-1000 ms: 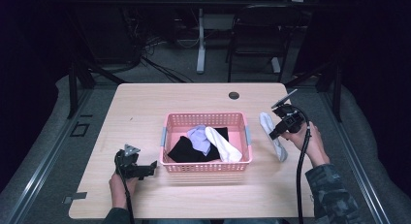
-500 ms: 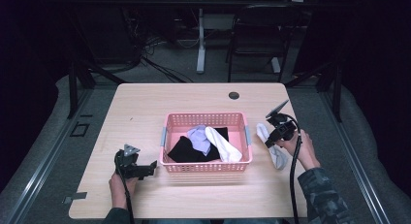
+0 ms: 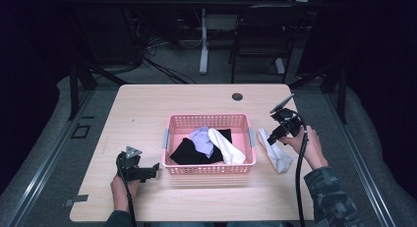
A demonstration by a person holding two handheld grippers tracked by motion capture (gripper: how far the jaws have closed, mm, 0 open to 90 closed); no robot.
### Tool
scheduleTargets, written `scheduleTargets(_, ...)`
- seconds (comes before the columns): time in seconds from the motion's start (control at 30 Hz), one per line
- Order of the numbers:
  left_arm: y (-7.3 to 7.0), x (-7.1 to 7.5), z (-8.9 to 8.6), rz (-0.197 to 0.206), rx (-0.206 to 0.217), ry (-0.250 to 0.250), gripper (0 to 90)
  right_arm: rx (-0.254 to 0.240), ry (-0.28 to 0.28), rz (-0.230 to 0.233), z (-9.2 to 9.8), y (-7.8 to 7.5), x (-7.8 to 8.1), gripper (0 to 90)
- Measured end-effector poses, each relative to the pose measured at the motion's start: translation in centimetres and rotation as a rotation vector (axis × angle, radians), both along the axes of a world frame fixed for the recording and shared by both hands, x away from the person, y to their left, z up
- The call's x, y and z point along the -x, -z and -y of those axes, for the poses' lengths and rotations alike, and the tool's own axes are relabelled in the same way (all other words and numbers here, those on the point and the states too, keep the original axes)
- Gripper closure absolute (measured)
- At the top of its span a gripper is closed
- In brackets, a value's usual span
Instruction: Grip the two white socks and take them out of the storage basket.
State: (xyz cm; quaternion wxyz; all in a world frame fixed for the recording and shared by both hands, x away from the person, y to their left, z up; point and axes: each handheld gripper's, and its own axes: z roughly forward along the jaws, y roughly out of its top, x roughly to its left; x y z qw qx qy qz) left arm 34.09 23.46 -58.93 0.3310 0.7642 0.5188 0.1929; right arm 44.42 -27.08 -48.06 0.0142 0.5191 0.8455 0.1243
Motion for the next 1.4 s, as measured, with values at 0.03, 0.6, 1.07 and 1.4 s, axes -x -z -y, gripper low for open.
scheduleTargets(0.03, 0.0, 0.0, 0.0, -0.002, 0.005, -0.002, 0.0, -0.012, -0.001, 0.011, -0.1, -0.5, 0.1, 43.7)
scheduleTargets(0.6, 0.0, 0.0, 0.1, -0.001, 0.002, -0.001, 0.0, -0.023, -0.141, 0.074, -3.6, -7.1, 0.8, 15.6)
scheduleTargets(1.07, 0.0, 0.0, 0.0, 0.0, 0.0, 0.002, 0.0, -0.023, -0.229, 0.089, -8.0, -7.8, 0.3, 13.9)
scheduleTargets(1.4, 0.0, 0.0, 0.0, 0.001, 0.002, 0.005, 0.0, -0.033, -0.292, 0.076, -11.5, -7.2, -0.3, 13.8)
